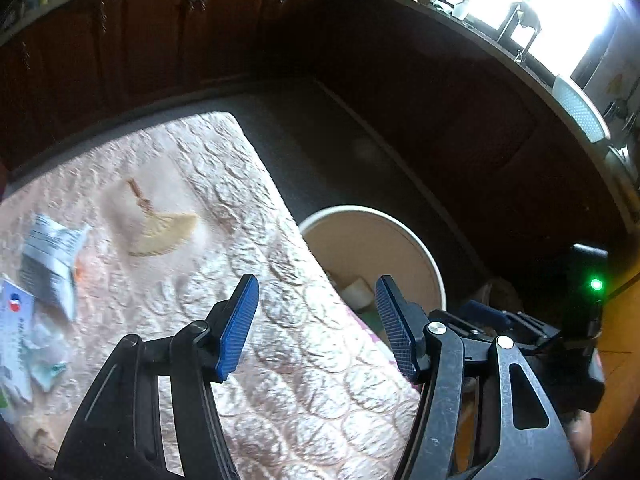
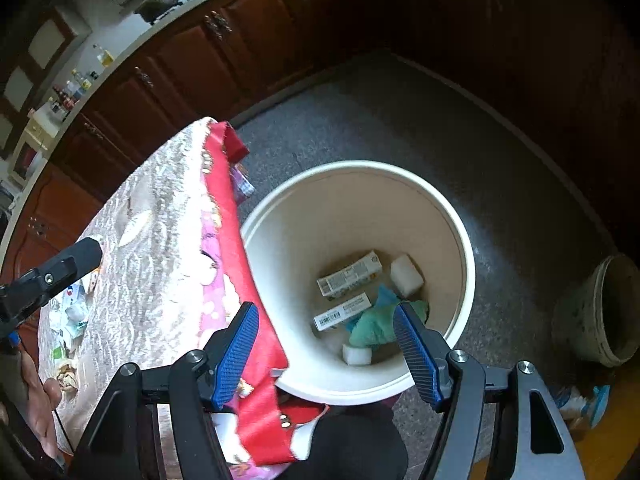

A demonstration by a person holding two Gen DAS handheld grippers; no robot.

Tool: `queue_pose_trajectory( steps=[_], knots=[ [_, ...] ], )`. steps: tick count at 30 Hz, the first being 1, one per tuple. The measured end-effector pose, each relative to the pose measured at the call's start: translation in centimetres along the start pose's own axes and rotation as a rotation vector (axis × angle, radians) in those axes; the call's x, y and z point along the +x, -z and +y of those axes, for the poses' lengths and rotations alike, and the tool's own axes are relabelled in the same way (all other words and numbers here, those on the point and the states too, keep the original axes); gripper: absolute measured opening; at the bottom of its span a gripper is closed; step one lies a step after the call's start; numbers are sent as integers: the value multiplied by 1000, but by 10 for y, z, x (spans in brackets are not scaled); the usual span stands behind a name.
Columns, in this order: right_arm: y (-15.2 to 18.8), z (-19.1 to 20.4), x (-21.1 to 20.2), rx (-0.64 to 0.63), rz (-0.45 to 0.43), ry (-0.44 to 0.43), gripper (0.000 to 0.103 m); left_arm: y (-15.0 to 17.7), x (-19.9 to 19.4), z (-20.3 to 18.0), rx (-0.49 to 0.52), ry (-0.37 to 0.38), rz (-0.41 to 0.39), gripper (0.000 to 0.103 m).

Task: Collect trash
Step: 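Move both tools back over the remaining trash on the table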

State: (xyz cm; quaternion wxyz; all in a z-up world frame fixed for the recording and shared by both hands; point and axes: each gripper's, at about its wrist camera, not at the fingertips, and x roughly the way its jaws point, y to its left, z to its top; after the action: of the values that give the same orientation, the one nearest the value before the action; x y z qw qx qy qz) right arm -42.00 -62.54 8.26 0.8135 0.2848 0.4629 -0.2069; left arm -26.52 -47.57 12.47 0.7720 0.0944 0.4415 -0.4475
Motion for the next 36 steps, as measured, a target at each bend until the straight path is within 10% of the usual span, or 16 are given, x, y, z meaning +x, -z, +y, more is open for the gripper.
queue_pose_trajectory(
  steps=[36],
  knots=[
    [-2, 203, -71, -343, -265, -86, 75, 44, -149, 118, -122, -269, -282, 60]
  ],
)
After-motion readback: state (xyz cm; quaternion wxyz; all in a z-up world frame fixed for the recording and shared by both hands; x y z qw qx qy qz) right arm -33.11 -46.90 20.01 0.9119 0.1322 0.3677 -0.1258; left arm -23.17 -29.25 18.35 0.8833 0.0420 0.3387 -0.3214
